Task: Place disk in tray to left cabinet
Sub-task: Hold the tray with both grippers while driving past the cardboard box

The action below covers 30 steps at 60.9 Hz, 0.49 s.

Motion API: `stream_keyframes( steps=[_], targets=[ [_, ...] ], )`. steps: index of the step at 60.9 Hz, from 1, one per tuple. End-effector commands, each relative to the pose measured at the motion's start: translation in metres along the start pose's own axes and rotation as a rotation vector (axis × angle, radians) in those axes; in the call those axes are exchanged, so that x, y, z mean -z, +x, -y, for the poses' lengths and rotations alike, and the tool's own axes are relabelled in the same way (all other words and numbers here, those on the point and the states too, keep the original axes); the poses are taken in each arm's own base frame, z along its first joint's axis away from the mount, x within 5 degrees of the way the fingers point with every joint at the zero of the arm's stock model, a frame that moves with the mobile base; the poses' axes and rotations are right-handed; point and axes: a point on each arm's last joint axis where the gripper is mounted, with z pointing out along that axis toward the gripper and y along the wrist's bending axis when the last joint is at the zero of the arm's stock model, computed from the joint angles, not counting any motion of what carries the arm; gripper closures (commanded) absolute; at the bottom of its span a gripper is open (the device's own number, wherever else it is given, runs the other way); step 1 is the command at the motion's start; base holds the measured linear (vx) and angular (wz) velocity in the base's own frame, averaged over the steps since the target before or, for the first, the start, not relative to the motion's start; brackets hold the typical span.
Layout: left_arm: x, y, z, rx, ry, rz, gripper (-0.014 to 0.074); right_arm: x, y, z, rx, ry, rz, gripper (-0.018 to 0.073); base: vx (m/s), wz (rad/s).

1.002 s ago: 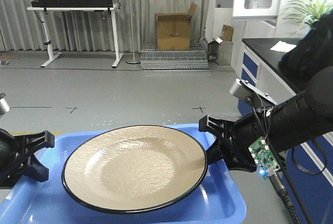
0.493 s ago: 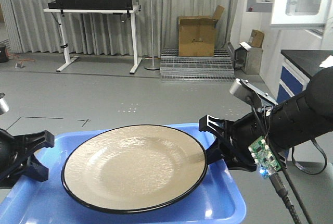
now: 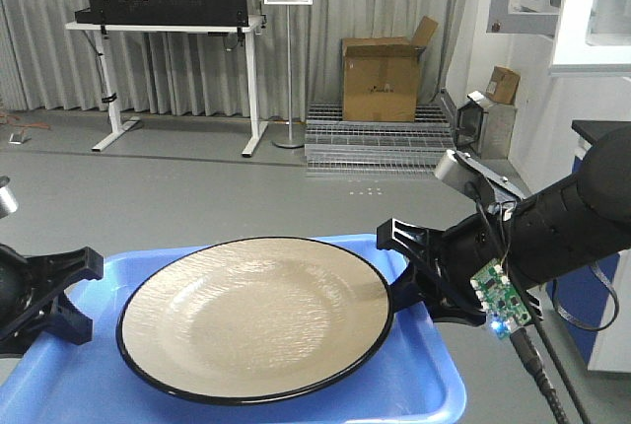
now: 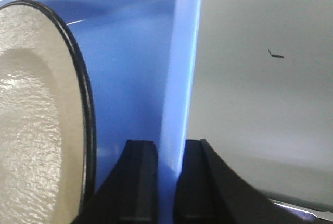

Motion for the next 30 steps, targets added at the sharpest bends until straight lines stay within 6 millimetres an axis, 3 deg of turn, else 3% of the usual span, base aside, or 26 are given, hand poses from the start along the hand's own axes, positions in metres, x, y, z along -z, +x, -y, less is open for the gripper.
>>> stream_keyframes(
  steps=[1,30],
  targets=[
    [0.0223,-0.0009,0.0276,0.052,0.198,0.076,0.0596,0.0249,-0.0017,-0.0315,-0.025,-0.176,0.078,0.0565,0.6,-0.02],
    [0.0223,-0.0009,0.0276,0.052,0.197,0.076,0.0596,0.0249,-0.0017,-0.0314,-0.025,-0.175,0.078,0.0565,0.6,-0.01]
  ],
)
